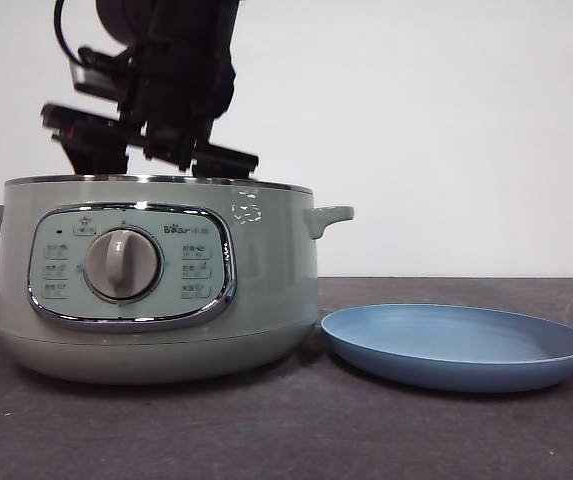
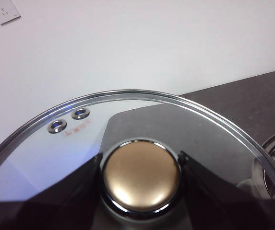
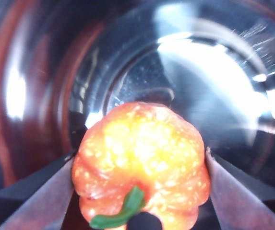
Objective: Take the pumpkin out from the steamer,put the pumpkin in the blue plate,close the lid
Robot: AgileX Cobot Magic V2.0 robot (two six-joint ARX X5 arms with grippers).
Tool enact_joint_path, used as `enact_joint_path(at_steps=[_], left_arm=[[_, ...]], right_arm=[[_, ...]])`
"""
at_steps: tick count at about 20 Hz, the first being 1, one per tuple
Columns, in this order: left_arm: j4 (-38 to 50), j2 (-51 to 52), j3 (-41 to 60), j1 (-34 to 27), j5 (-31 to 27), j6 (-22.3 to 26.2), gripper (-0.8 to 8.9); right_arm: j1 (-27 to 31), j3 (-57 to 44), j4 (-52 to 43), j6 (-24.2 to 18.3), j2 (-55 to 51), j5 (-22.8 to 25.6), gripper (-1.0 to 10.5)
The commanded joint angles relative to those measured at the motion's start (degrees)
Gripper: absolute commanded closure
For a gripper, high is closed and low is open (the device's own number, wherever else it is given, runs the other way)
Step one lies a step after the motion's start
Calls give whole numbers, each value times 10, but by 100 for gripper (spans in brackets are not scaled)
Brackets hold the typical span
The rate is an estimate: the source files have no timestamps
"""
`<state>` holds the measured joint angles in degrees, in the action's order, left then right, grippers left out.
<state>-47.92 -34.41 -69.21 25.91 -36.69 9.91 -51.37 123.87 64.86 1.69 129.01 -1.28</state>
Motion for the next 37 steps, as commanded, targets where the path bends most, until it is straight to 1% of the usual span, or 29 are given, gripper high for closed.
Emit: enact_joint_path(at_steps=[1,2,4,6,7,8,9,10,12,15,17,19,21,23,26,27,28,29,30,31,33,34,35,37], left_arm=[[36,4,-6,0,25,6,822],[43,3,-6,0,43,5,822],[65,-3,-6,0,64,4,822],[77,-15,-6,0,102,1,822],[84,-26,-6,0,120,-9,822],[90,-37,-6,0,136,-9,822],[97,-49,-6,0,153,-10,822],[103,-59,-6,0,167,-10,822],[116,-81,-6,0,199,-13,822],[130,-110,-6,0,245,-25,822],[137,-128,-6,0,279,-30,822],[146,-145,-6,0,296,-35,822],[160,-157,-6,0,313,-40,822],[170,-165,-6,1,329,-45,822],[171,-173,-6,1,329,-53,822],[170,-173,-6,1,329,-53,822],[171,-173,-6,1,329,-53,822],[171,-173,-6,1,329,-53,822],[170,-173,-6,1,329,-53,822],[170,-173,-6,1,329,-53,822],[170,-173,-6,1,329,-53,822],[170,-173,-6,1,329,-53,822],[170,-173,-6,1,329,-53,822],[170,-174,-6,1,329,-53,822]], right_arm=[[4,1,10,-4,-55,2,957],[8,1,22,-13,-83,3,957],[19,1,49,-16,-144,23,957],[33,1,74,-16,-210,68,957],[45,1,90,-12,-244,104,957],[56,1,108,-4,-269,137,957],[70,1,134,13,-291,173,957],[82,-1,139,27,-304,202,957],[105,-15,139,43,-342,224,957],[126,-85,139,75,-405,274,957],[130,-163,139,97,-452,302,957],[133,-250,131,121,-495,319,957],[136,-337,93,130,-536,317,957],[136,-424,29,133,-570,312,957],[136,-535,-76,132,-583,312,957],[140,-565,-114,132,-580,300,951],[150,-589,-151,127,-572,260,947],[160,-610,-187,120,-560,197,946],[168,-620,-211,115,-545,158,945],[177,-624,-231,111,-522,144,940],[185,-624,-263,101,-479,141,935],[190,-624,-277,97,-462,125,935],[196,-624,-292,90,-441,102,914],[205,-624,-304,88,-408,87,817]])
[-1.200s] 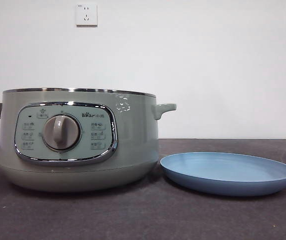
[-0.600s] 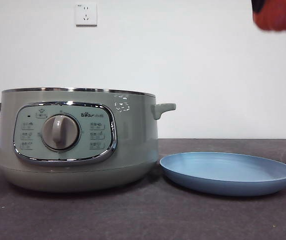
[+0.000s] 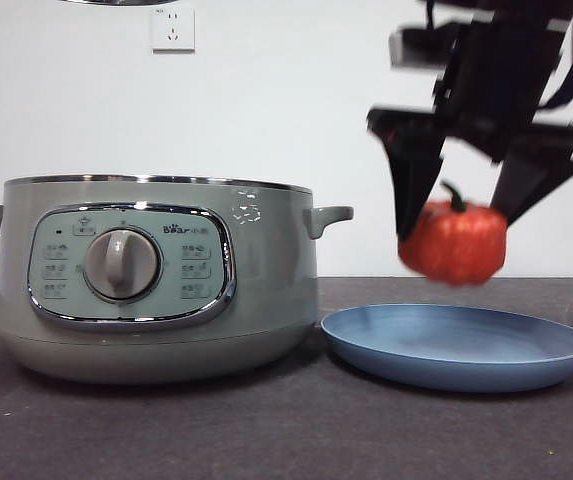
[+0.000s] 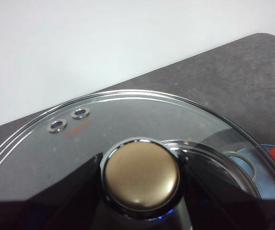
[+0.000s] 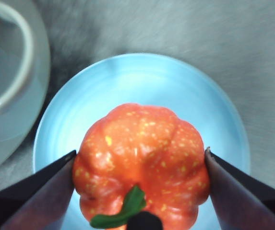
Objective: Take the pumpkin out from the steamer,put the pumpkin in the blue plate,close the lid
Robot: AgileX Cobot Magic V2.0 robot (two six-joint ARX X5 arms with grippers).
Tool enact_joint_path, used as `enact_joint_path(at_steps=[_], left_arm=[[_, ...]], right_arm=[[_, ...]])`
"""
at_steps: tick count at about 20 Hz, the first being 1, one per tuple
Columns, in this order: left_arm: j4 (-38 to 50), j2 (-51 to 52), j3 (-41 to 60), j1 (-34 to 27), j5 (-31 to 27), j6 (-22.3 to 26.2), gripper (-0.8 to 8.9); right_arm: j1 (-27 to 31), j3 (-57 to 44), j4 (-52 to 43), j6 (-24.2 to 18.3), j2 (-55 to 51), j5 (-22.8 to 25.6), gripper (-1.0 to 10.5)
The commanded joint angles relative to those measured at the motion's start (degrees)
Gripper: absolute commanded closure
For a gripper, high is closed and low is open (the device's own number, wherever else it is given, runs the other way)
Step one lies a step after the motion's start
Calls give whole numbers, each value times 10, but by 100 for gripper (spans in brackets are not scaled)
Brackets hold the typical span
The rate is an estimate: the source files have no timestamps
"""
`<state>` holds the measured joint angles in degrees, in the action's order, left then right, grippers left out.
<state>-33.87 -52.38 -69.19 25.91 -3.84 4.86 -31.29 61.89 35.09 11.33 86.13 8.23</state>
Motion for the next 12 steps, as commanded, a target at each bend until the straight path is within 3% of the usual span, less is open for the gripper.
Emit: enact_joint_path(at_steps=[1,6,10,12], left_arm=[[29,5,-6,1,0,-2,822],[29,5,-6,1,0,-2,822],[29,2,-6,1,0,-2,822],[28,0,-6,1,0,-2,822]], right_arm=[[6,-4,-7,-8,36,-8,810],[22,-4,-7,-14,89,-25,799],[24,-4,-1,-11,89,-38,375],[24,-4,0,-11,89,-38,368]])
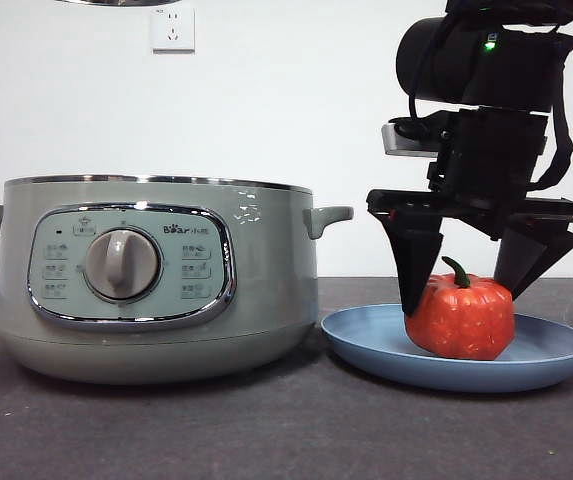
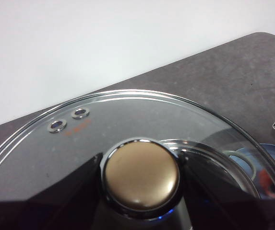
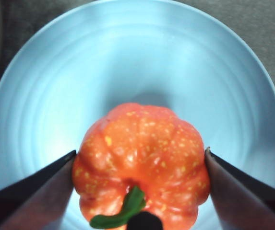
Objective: Take the pumpkin out from the steamer,put the pumpkin in the blue plate,close the lid
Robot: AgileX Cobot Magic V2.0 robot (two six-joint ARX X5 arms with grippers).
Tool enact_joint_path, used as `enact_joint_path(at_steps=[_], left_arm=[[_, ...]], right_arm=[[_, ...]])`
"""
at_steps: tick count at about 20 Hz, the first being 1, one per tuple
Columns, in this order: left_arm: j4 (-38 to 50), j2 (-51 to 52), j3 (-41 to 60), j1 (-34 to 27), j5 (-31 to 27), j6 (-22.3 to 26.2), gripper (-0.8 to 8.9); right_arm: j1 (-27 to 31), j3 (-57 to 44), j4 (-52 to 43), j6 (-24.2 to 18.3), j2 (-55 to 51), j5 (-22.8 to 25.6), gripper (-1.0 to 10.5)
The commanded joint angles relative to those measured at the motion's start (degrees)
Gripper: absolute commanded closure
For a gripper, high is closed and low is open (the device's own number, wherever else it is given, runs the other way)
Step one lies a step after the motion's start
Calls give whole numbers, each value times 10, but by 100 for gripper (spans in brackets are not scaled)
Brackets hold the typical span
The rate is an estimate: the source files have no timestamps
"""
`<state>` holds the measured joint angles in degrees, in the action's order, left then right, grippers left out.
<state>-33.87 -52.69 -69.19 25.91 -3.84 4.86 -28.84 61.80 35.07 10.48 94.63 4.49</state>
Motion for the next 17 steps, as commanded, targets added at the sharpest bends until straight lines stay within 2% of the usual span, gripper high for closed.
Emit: enact_joint_path(at_steps=[1,7,11,17], left_arm=[[28,3,-6,1,0,-2,822],[28,3,-6,1,1,-2,822],[29,-11,-6,1,15,-4,822],[51,-94,2,7,29,-6,822]], right_arm=[[0,-3,0,-2,4,0,368],[-2,-2,2,2,-19,-1,337],[-2,-2,3,6,-100,-1,348],[-1,-2,1,6,-249,0,348]])
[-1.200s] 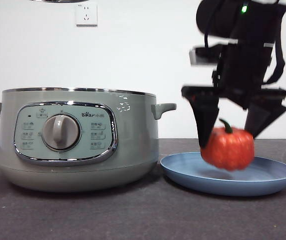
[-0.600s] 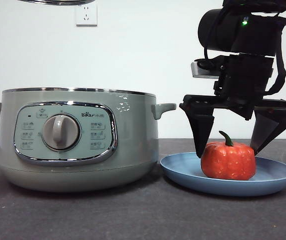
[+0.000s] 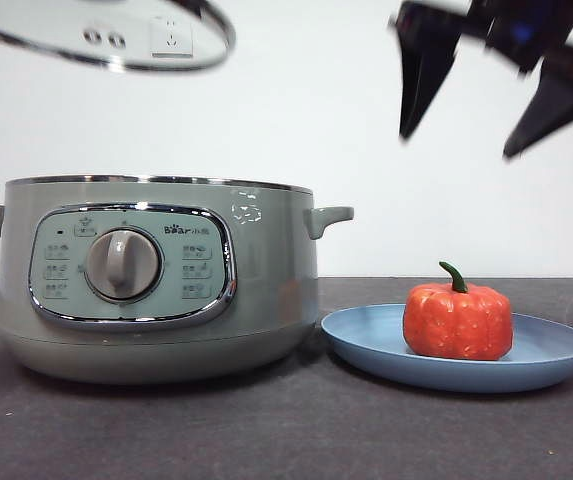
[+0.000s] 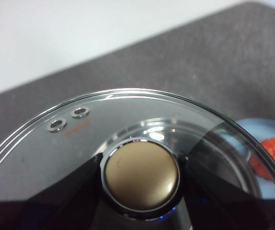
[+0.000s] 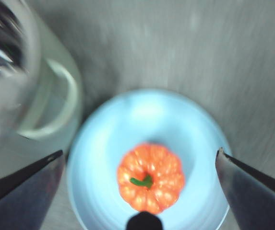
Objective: Take the pumpkin out from the steamer,put the pumpkin in the blue plate,close the lid
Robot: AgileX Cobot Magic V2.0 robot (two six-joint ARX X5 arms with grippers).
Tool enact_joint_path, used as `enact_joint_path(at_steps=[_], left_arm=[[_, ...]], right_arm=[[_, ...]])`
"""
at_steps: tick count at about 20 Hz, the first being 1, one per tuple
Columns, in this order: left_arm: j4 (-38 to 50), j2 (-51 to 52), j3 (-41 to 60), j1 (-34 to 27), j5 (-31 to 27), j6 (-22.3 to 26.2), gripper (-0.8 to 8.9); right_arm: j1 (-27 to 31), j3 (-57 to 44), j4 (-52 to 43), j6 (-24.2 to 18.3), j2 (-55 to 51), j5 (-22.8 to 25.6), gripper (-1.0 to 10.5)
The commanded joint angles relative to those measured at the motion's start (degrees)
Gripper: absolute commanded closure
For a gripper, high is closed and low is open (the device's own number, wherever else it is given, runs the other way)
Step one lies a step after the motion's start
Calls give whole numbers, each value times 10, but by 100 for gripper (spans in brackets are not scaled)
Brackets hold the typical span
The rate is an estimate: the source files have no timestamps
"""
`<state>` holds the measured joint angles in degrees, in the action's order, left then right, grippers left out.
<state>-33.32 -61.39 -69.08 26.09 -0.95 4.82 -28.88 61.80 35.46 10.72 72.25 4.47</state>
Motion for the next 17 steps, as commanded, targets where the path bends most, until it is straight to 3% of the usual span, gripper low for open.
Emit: enact_joint_path(at_steps=[1,8,17], left_arm=[[64,-16,10,10,2,-7,822],[219,-50,124,21,14,-36,822],[254,-135,125,25,29,-37,822]], right_arm=[[0,-2,-3,3,-44,1,348],[0,-2,-3,3,-154,4,349],[0,-2,-2,4,-169,4,349]])
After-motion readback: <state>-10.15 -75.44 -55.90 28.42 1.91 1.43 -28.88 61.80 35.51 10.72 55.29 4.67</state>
